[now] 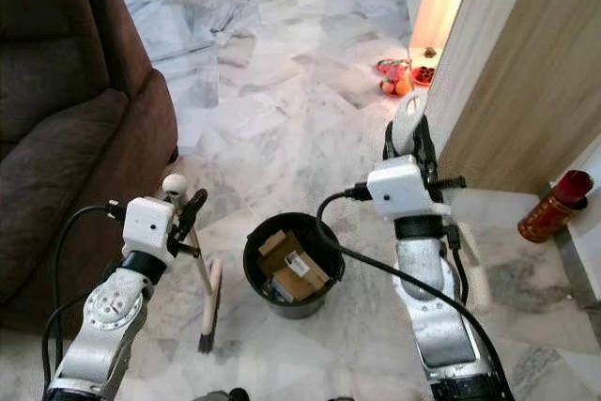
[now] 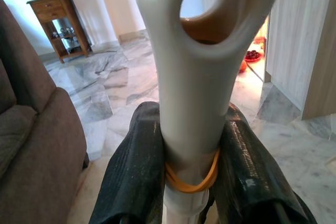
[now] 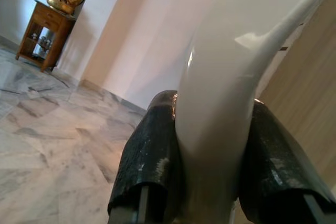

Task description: Sweep floor

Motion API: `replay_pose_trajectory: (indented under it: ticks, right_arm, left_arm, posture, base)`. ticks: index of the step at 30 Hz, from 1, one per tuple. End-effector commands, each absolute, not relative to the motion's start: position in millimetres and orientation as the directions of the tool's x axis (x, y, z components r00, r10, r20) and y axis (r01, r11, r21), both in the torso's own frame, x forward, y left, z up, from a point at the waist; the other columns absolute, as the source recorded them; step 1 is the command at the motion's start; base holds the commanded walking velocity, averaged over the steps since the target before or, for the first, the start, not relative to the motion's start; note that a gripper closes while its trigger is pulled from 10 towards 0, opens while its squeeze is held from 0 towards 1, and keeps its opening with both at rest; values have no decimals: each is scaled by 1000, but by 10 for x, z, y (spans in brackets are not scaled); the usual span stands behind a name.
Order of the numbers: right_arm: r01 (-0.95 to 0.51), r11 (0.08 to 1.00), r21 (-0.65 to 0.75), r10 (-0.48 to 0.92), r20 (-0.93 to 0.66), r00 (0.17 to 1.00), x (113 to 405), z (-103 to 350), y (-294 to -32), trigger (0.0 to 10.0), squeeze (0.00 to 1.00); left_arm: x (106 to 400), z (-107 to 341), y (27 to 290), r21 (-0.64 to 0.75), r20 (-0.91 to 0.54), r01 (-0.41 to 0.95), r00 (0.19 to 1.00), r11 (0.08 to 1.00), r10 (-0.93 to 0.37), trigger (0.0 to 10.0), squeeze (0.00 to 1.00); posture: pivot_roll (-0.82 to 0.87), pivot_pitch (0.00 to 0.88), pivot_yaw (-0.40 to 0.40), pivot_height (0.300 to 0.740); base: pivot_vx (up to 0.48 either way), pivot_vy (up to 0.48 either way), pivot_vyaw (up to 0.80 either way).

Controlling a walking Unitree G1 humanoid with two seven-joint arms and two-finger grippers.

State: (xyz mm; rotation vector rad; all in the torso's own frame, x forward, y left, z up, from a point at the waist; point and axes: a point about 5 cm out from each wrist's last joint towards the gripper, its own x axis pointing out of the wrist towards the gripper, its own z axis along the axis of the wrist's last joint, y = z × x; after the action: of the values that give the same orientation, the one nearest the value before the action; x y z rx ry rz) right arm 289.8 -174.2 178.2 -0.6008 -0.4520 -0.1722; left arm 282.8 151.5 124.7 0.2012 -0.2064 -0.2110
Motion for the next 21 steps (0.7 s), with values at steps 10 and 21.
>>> replay_pose_trajectory:
  ticks: [10, 21]
  right_arm:
    - [272, 839, -472, -75, 395, 916, 2893, 1447, -1819, 10000, 0]
    - [233, 873, -428, -88, 332, 939, 2898, 1247, -1818, 10000, 0]
  left_arm:
    - [2788, 1320, 1544, 227, 206, 169, 954, 959, -217, 10000, 0]
    - [2757, 1312, 1538, 217, 207, 169, 955, 962, -214, 10000, 0]
  posture:
    - [62, 164, 41, 740]
    - [62, 160, 40, 740]
  base:
    - [0, 0, 0]
    - [0, 0, 0]
